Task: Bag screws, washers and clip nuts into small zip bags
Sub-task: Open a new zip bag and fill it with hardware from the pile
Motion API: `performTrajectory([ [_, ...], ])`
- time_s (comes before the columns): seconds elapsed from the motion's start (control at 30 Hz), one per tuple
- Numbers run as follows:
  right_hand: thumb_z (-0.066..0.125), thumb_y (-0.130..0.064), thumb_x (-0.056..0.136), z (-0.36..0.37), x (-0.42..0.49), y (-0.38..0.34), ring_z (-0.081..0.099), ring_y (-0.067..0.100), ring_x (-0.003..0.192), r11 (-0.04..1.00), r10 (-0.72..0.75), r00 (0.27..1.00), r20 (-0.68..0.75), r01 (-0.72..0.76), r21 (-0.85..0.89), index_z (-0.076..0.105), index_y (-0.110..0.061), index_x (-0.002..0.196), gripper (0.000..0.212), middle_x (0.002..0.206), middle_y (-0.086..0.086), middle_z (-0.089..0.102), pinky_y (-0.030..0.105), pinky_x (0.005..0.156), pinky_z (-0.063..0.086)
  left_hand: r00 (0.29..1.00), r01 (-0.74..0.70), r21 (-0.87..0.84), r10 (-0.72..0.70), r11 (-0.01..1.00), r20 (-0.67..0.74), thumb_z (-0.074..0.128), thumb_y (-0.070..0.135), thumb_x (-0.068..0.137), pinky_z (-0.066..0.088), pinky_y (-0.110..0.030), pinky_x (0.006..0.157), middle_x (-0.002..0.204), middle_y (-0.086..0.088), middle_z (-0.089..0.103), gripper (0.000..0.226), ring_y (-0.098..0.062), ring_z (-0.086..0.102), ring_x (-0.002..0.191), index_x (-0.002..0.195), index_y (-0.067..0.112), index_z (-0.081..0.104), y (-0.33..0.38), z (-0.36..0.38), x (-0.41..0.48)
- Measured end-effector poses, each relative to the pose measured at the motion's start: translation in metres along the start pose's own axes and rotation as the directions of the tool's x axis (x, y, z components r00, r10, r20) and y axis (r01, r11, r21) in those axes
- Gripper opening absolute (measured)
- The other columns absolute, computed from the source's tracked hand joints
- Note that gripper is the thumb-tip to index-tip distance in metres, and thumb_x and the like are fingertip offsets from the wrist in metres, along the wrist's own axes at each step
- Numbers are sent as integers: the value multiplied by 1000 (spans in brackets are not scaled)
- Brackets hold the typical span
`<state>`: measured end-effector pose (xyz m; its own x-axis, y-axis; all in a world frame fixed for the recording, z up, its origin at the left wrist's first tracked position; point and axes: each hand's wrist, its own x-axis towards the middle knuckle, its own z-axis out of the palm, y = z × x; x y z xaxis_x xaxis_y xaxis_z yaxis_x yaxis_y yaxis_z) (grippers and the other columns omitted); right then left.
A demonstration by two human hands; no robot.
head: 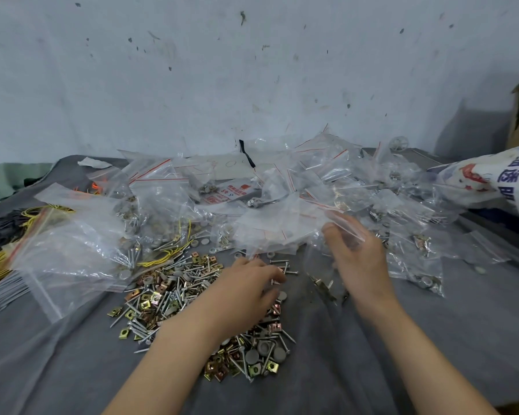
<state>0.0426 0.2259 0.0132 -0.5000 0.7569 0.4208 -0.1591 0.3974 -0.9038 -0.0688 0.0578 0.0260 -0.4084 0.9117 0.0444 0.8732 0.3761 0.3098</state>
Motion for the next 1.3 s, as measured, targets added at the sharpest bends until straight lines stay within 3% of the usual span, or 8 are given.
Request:
performTrajectory([
  [0.07,65,-25,97,-1,-1,-1,66,-4,83,999,17,1000,-3,-17,43,71,-30,118,22,105,-12,75,32,78,51,999,-4,10,3,1000,54,45,38,101,35,-40,108,133,8,53,31,-17,38,128,130,32,55,0,3,-1],
  [0.27,64,-23,97,-3,1,-3,71,3,94,996,23,1000,6,-23,83,71,-41,103,20,103,-15,76,35,83,54,991,-24,58,16,998,132,48,36,100,36,-36,105,132,5,54,33,-18,43,124,132,32,55,1,5,-2],
  [0.47,64,-24,99,-6,1,-5,70,0,95,996,12,998,62,-18,92,74,-53,96,31,102,-17,76,33,84,53,989,-26,92,13,995,146,53,37,98,36,-36,106,130,5,51,35,-17,43,124,133,34,53,1,4,-3],
  [0.6,64,-24,98,-6,2,-2,69,-2,94,994,33,998,49,-38,104,76,-42,98,21,101,-17,76,39,87,55,990,-32,101,17,994,141,53,37,98,36,-37,106,129,5,53,32,-17,44,124,130,32,54,1,5,-2],
  [0.87,64,-24,97,-8,2,-2,70,0,93,992,55,997,48,-60,113,74,-34,103,15,100,-16,76,41,85,56,993,-40,143,23,989,116,48,33,100,36,-37,104,124,2,55,24,-21,47,121,121,26,55,4,12,-1],
  [0.93,64,-23,98,-9,3,-2,70,-1,92,992,53,998,40,-57,115,74,-34,103,16,100,-16,76,37,81,56,993,-44,153,27,987,112,47,32,100,36,-37,102,123,1,55,22,-21,48,120,120,26,55,5,13,0],
  [1.1,63,-19,98,-10,4,0,68,-4,88,990,34,998,51,-41,134,73,-32,103,17,98,-16,76,13,63,54,994,-44,189,24,981,110,45,30,100,37,-38,102,123,0,55,22,-23,49,118,119,23,54,7,14,0],
  [1.3,63,-22,98,-11,4,-2,69,-3,88,993,32,998,51,-38,115,73,-38,101,19,98,-17,76,16,64,56,992,-36,176,13,984,128,46,30,100,38,-39,103,125,0,56,23,-22,49,119,121,24,54,7,14,0],
])
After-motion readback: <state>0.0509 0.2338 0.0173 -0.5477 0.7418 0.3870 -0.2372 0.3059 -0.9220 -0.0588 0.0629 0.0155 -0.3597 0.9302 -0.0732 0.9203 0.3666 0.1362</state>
